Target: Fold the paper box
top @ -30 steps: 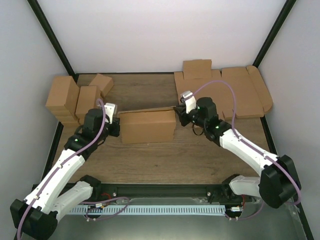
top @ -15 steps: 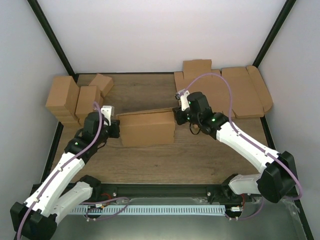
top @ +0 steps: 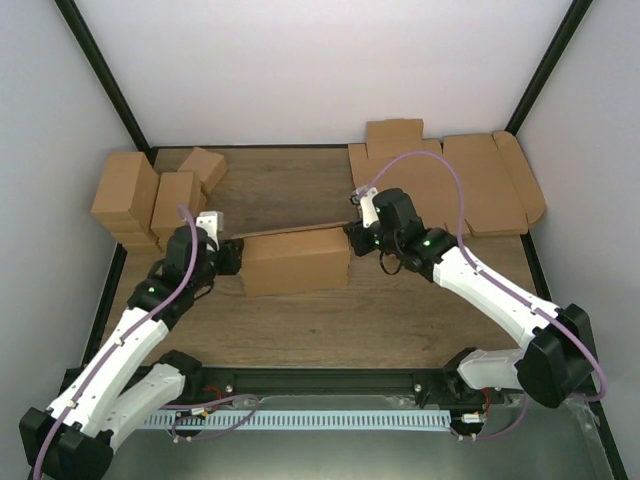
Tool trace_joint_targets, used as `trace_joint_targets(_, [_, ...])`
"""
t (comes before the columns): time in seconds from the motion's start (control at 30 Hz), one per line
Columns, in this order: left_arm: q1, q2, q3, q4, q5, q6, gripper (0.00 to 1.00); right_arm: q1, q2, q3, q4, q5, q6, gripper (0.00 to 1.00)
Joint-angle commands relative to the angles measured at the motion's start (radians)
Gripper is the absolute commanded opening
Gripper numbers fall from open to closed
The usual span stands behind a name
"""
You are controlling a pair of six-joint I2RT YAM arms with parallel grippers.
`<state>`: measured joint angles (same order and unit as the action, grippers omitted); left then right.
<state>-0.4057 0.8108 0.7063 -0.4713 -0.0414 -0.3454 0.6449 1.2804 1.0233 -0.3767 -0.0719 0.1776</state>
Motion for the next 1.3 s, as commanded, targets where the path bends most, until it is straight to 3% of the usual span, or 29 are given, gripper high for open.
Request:
trace_joint_targets(0.0, [-0.002, 0.0, -0.023, 0.031, -0.022, -0.05, 0.46, 0.01, -0.029, -0.011, -0.01, 0.004, 0.006, 0.21])
trace_joint_targets(0.23, [-0.002, -0.012, -0.054, 0.066, 0.019, -0.099, 0.64, 0.01, -0.049, -0.028, -0.029, 0.007, 0.018, 0.22])
trace_joint_targets(0.6, [-0.003, 0.013, -0.08, 0.1, 0.121, -0.143, 0.65, 0.01, -0.056, 0.006, -0.118, 0.012, 0.039, 0.2])
trace_joint_targets(0.8, [-0.002, 0.012, -0.109, 0.109, 0.114, -0.147, 0.51, 0.01, -0.076, 0.015, -0.145, 0.007, 0.056, 0.13])
trace_joint_targets(1.07, [-0.004, 0.011, -0.143, 0.13, 0.109, -0.145, 0.49, 0.011, -0.039, 0.121, -0.252, -0.017, 0.115, 0.01])
trace_joint_targets(1.27, [-0.012, 0.016, -0.142, 0.123, 0.071, -0.138, 0.46, 0.01, -0.004, 0.194, -0.315, -0.061, 0.165, 0.01])
